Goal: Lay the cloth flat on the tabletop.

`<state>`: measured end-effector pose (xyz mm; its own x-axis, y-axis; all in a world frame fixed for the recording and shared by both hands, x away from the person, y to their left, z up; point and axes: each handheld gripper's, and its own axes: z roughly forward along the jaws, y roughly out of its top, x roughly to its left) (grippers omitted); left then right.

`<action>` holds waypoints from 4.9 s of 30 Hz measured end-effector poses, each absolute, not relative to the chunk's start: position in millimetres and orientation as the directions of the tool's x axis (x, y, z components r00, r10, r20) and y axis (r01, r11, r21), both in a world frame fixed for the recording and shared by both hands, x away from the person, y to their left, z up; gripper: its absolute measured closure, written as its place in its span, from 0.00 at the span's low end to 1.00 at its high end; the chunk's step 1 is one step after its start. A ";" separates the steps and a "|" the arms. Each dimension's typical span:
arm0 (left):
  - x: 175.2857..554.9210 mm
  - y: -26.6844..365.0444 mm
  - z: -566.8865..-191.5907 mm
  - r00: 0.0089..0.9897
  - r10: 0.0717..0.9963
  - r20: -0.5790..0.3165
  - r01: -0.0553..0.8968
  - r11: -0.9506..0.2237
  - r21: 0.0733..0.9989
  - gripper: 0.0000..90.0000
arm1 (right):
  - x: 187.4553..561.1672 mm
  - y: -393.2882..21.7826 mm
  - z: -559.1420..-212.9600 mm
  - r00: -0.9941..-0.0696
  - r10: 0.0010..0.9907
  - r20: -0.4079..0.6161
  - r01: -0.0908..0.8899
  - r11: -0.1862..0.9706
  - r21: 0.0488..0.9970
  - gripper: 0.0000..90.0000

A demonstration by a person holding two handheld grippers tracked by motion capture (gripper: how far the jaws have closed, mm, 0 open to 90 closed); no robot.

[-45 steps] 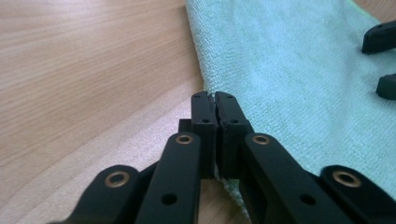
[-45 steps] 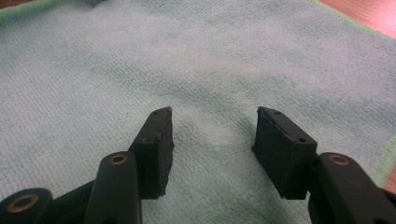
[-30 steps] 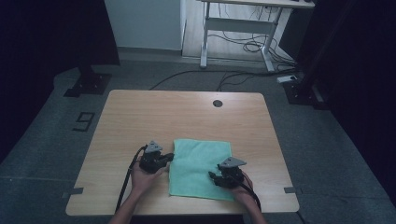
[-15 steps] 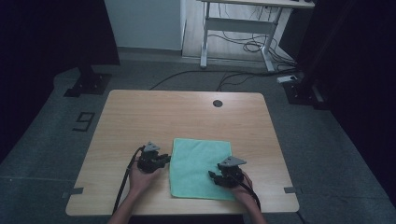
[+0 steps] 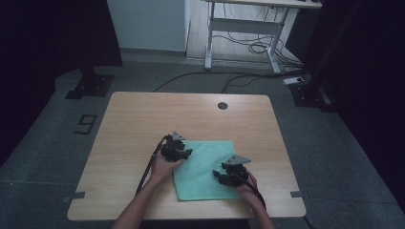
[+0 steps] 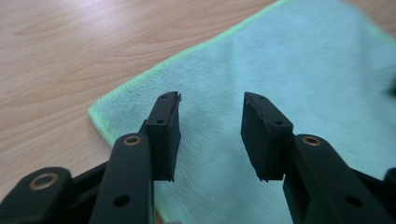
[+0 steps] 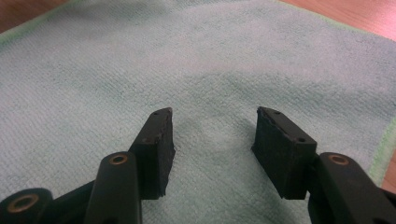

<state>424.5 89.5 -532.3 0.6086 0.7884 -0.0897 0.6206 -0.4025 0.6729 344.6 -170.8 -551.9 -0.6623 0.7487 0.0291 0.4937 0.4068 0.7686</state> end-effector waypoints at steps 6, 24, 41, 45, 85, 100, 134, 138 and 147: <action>437.2 96.5 -538.9 0.591 0.802 -0.093 0.627 -0.383 0.678 0.66 | 347.5 -171.2 -552.0 -0.662 0.749 0.036 0.496 0.402 0.769 0.53; 453.0 104.0 -540.6 0.600 0.795 -0.091 0.615 -0.385 0.688 0.61 | 346.3 -175.7 -550.0 -0.603 0.797 0.036 0.525 0.362 0.770 0.50; 450.7 105.0 -539.7 0.595 0.797 -0.101 0.625 -0.381 0.681 0.58 | 323.0 -49.1 -540.5 -0.781 0.622 0.053 0.442 0.491 0.751 0.38; 450.4 105.4 -539.7 0.597 0.796 -0.098 0.623 -0.384 0.681 0.59 | 313.9 -34.8 -547.2 -0.793 0.609 0.001 0.420 0.546 0.725 0.33; 443.0 102.4 -526.7 0.635 0.768 -0.088 0.592 -0.409 0.695 0.54 | 374.6 -120.2 -515.5 -0.597 0.800 0.053 0.522 0.337 0.784 0.49; 452.5 107.3 -539.9 0.630 0.770 -0.103 0.608 -0.406 0.682 0.53 | 450.0 -107.1 -541.6 -0.569 0.819 0.070 0.550 0.317 0.772 0.50; 449.9 111.4 -542.1 0.611 0.780 -0.137 0.617 -0.361 0.699 0.54 | 394.1 -164.5 -548.1 -0.503 0.864 0.019 0.586 0.324 0.743 0.51; 450.5 112.3 -542.0 0.610 0.779 -0.144 0.620 -0.357 0.699 0.55 | 391.1 -172.8 -549.8 -0.487 0.873 0.025 0.581 0.303 0.755 0.52; 450.1 111.3 -541.9 0.606 0.783 -0.141 0.622 -0.356 0.698 0.55 | 379.1 -167.7 -523.0 -0.499 0.865 0.042 0.548 0.278 0.789 0.51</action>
